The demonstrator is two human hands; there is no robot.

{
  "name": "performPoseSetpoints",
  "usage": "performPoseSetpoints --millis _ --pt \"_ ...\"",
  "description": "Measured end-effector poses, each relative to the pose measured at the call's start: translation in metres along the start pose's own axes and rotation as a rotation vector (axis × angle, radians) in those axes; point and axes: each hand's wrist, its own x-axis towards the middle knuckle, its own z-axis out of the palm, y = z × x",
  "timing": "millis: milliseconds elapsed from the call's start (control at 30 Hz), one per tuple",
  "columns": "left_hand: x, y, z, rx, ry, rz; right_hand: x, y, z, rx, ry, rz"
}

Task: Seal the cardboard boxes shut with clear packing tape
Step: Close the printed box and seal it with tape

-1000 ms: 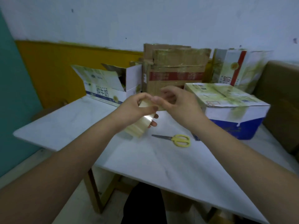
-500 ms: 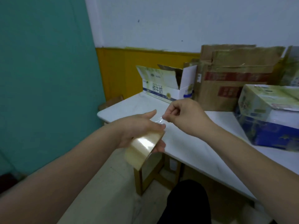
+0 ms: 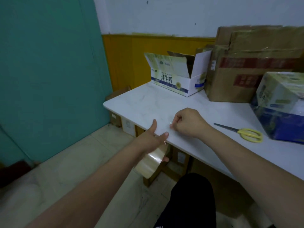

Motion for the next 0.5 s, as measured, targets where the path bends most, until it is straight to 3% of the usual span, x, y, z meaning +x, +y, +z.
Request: performPoseSetpoints --millis 167,367,500 --pt "0.013 -0.002 0.002 0.223 0.107 0.031 0.014 -0.001 0.004 -0.186 -0.062 -0.031" --pt "0.032 0.005 -0.006 0.321 0.224 0.008 0.023 0.002 -0.003 -0.478 -0.175 -0.01" --pt "0.039 0.015 -0.009 0.465 0.221 -0.042 0.01 0.013 -0.001 -0.392 -0.041 -0.031"
